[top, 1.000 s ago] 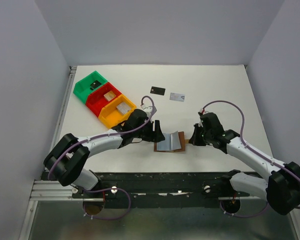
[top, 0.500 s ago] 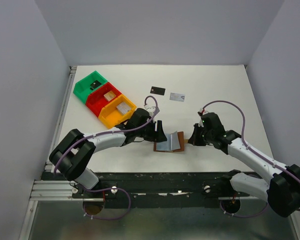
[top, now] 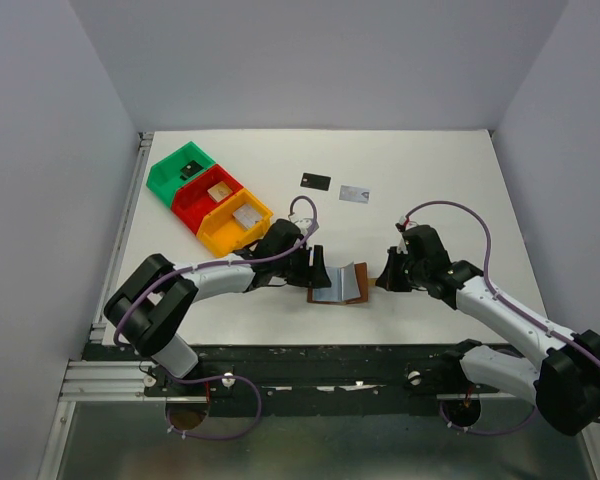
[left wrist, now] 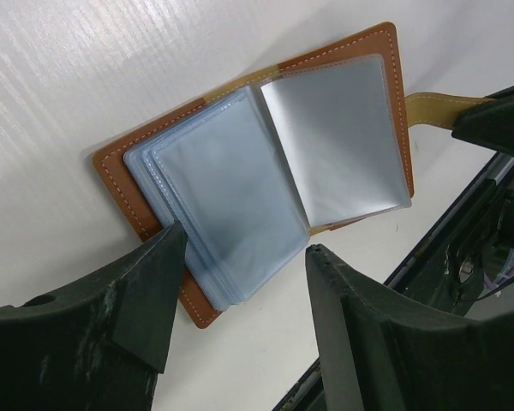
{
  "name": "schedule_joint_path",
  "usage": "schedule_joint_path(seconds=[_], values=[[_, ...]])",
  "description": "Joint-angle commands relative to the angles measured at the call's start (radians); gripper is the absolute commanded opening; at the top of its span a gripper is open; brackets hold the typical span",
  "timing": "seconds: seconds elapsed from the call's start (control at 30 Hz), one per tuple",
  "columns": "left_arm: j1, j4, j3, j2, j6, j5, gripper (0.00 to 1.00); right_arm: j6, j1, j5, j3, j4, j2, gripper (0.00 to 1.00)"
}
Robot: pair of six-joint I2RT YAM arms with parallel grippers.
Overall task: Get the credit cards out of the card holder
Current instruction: Remove the credit card from the card holder.
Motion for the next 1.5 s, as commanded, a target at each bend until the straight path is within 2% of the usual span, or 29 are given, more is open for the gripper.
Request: schedule_joint_path(seconds=[0.0,0.73,1.1,1.23,1.37,1.47], values=[[0.004,-0.010,0.024,0.013,0.010,-0.020,0.70,-0.011,-0.007,-0.021,-0.003,0.002,-0.009,0.00],[-0.013,0.033,0.076,0.083,0.043,0.112,0.69,-0.010,-0.007,-0.061,-0.019,0.037,0.023,0.00],[-0.044,0.030,0.115,0.083,0.083,0.129,0.69,-0.011,-0.007,-0.062,-0.026,0.041,0.025,0.00],[-0.047,0.008,0.109,0.072,0.077,0.078,0.69,-0.015,-0.007,-0.059,-0.026,0.040,0.020,0.00],[-0.038,-0.027,0.058,0.009,0.039,-0.054,0.71,-0.016,-0.007,-0.058,-0.025,0.037,0.019,0.00],[-0.004,-0.015,0.001,-0.029,0.002,-0.080,0.72,-0.018,-0.007,-0.059,-0.025,0.035,0.017,0.00]])
